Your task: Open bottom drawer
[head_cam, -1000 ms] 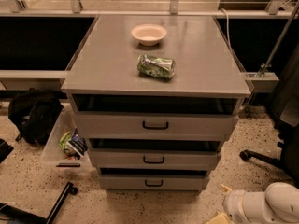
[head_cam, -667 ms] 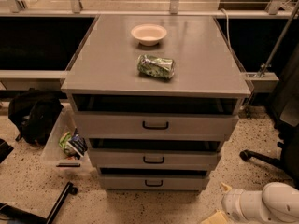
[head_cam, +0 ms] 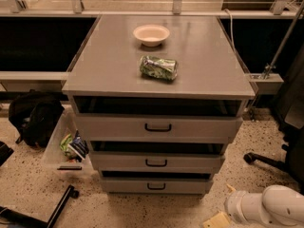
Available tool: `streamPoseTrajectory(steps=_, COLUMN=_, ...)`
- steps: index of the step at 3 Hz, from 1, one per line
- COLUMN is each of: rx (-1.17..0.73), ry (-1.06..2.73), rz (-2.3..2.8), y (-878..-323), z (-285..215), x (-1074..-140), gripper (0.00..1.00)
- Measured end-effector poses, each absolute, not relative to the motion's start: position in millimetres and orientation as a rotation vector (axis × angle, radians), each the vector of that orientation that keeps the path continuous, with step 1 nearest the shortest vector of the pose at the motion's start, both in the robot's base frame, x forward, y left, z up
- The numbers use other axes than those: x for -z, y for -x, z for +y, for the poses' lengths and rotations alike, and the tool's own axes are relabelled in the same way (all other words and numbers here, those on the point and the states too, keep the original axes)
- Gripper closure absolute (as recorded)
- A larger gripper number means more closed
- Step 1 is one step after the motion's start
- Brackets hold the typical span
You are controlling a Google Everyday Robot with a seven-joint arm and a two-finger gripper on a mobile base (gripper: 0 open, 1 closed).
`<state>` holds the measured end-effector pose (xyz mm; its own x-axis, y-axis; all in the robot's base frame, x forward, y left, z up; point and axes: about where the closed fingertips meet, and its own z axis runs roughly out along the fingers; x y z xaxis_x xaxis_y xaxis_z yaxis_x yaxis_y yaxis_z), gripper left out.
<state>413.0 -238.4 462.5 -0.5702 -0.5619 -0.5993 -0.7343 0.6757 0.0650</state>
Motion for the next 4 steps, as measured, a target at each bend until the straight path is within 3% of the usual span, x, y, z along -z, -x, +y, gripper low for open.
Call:
streamPoseTrajectory(steps=2, rx=-0.561, ry=1.056, rz=2.342, y=-392.5, z=-222.1, x=-459.8, gripper=0.0)
streamPoseTrajectory(steps=4, rx=-0.566, ry=1.131, rz=2.345, y=-401.1, z=-222.8, x=-441.4, gripper=0.0)
